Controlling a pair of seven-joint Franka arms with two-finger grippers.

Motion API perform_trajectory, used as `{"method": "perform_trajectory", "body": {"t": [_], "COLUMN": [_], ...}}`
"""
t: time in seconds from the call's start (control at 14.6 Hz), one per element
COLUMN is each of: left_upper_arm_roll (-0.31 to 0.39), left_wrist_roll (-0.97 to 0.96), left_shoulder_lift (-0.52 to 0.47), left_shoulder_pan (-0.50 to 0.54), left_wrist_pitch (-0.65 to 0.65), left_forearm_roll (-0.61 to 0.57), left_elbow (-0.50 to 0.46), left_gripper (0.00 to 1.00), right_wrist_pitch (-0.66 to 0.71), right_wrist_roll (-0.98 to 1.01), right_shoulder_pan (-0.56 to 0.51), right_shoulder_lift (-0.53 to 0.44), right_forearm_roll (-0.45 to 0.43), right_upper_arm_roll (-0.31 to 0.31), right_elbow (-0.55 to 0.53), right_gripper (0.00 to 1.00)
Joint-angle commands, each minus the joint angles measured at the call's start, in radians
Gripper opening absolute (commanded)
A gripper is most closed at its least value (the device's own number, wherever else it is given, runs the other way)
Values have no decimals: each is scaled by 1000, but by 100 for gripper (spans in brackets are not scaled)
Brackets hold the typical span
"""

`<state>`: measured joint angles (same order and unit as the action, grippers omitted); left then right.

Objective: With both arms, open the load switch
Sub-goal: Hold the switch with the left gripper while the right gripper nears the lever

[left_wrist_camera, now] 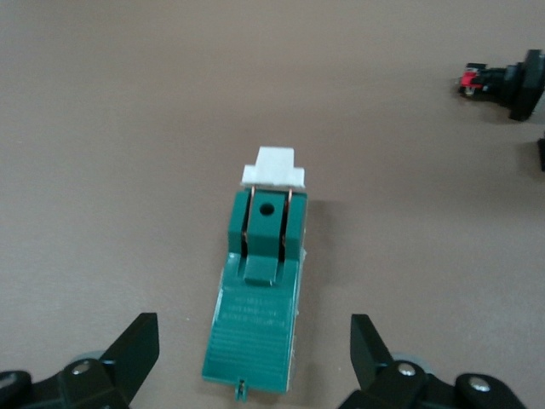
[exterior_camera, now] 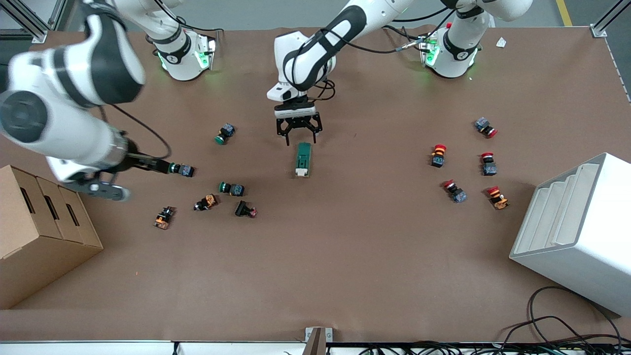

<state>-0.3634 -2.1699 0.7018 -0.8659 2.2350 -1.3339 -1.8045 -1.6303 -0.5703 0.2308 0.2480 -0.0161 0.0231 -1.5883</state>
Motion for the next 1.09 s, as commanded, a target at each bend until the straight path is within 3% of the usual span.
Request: {"method": "perform_trajectory", "body": {"t": [0.0, 0.27, 0.55, 0.82, 1.02], "left_upper_arm_roll": [4, 6, 6, 6, 6], "left_wrist_roll": [-131, -258, -269, -275, -381], "left_shoulder_lift": [-4, 34, 54, 68, 99], "left_shoulder_pan": [-13, -22, -42, -65, -70], "left_wrist_pitch": [11, -24, -98, -135, -146], "left_forearm_roll": [-173, -333, -364, -386, -470], "left_elbow": [-68, -78, -81, -75, -76], "left_gripper": [99, 99, 99, 100, 100], "right_wrist_pitch": [-42, -121, -143, -209, -238], "right_wrist_roll": [-162, -387, -422, -704, -925], "right_shoulder_pan": [60, 149, 208, 258, 301], "right_shoulder_lift": [33, 92, 169, 234, 278], "right_forearm_roll": [-10, 10, -31, 28, 117], "right_upper_arm_roll": [-5, -5, -5, -3, -5], "right_elbow": [-16, -15, -4, -4, 5], "right_gripper": [100, 100, 100, 100, 100]}}
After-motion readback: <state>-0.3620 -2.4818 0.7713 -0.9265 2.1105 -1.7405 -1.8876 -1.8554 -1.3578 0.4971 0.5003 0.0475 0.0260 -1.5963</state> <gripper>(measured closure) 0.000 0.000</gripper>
